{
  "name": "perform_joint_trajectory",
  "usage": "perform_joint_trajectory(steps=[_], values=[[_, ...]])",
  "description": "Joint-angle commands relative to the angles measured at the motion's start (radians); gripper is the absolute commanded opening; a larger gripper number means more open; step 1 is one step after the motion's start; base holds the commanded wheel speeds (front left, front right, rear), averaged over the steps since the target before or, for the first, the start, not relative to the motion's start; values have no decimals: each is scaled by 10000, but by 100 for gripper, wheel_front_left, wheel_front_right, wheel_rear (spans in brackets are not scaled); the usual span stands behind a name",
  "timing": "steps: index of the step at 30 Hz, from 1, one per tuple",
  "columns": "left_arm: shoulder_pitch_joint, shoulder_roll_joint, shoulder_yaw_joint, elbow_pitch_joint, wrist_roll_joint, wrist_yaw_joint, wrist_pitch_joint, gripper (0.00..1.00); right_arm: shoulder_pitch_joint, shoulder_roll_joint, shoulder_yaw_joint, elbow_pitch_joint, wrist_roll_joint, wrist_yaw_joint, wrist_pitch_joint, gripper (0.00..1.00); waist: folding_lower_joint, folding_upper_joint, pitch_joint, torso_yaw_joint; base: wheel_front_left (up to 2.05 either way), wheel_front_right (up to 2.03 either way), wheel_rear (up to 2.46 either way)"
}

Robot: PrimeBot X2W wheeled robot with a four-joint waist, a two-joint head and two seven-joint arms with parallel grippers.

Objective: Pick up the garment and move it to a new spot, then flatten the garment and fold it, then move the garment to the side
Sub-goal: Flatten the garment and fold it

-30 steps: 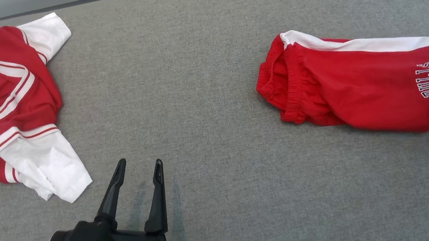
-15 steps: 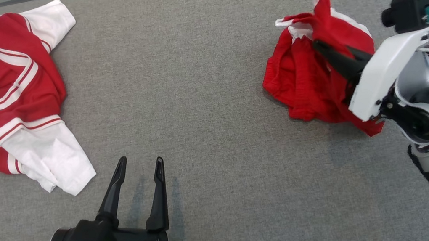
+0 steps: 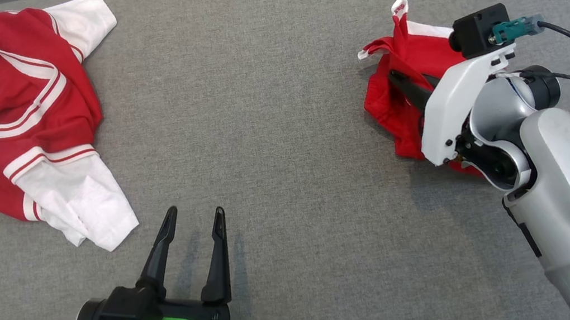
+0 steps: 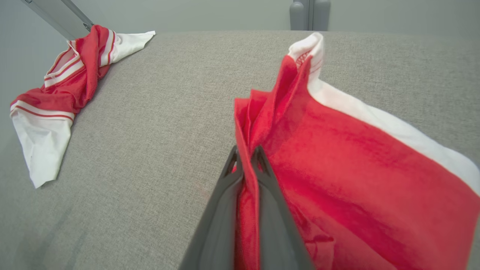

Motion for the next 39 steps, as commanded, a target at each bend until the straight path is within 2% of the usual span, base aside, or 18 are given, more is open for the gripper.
perform_joint_trajectory(steps=[1,2,3,4,11,16,24,31,35,39], values=[[28,-33,67,17,48,-47,-26,100,-85,56,38,29,-56,2,-63,13,0,-1,-19,-8,0,0,0],[54,-74,97,43,73,-83,-26,100,-86,94,73,74,-100,2,-86,39,0,-1,-40,-19,0,0,0],[79,-107,130,62,90,-94,-26,100,-91,127,138,82,-100,2,-123,81,0,-1,-66,-30,0,0,0],[103,-133,157,81,110,-111,-26,100,-89,155,221,65,-62,2,-164,100,0,-1,-100,-44,0,0,0],[364,-235,412,158,254,-212,-26,100,355,153,654,-806,464,2,-673,100,0,-1,-490,-187,0,0,0],[688,-319,646,76,300,-171,-26,100,1068,-243,500,-2086,457,2,-1204,100,0,-1,-844,-355,0,0,0],[1121,-499,942,17,411,-194,-27,100,2653,-1011,-538,-3375,-546,0,-3299,100,0,-1,-1302,-529,0,0,0],[1329,-716,1164,43,596,-288,-27,100,4122,-1338,-1367,-2640,-1649,0,-5764,100,0,-1,-1491,-577,0,0,0],[1398,-849,1297,95,730,-370,-27,100,4643,-1086,-1731,-1767,-2013,0,-6972,100,0,-1,-1495,-580,0,0,0],[1440,-987,1368,153,849,-454,-27,100,4772,-925,-1873,-1022,-2266,-1,-7523,100,0,-1,-1476,-592,0,0,0]])
